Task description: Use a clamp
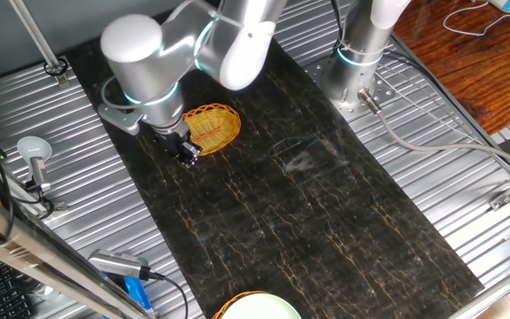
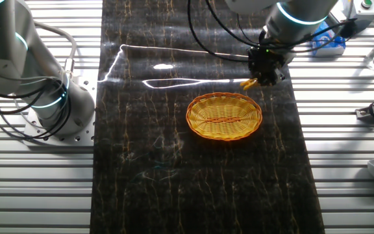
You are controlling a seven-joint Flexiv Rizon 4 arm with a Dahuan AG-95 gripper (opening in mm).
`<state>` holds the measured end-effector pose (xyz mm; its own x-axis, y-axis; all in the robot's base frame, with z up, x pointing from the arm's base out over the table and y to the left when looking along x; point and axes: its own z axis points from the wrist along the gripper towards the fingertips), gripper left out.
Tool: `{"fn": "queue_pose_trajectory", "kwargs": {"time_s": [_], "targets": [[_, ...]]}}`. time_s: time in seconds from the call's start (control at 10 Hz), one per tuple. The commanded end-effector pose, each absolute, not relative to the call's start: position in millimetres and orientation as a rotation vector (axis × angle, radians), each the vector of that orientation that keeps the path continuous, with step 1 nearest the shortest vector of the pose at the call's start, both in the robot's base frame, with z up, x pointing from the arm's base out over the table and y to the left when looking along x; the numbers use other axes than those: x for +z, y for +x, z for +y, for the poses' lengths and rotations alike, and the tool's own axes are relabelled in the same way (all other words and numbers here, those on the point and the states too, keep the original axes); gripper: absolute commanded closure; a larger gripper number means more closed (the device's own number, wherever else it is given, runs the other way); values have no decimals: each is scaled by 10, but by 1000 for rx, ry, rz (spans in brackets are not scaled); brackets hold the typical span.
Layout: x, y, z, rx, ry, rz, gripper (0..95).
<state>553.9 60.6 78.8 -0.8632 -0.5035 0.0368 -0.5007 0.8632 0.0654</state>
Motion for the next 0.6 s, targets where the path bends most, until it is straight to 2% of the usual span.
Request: {"fn": "queue_pose_trajectory", "kwargs": {"time_s": [0.1, 0.6], "targets": [[808, 5515, 596, -71, 828, -2997, 950], [743, 5501, 515, -64, 865, -2998, 950]]}}
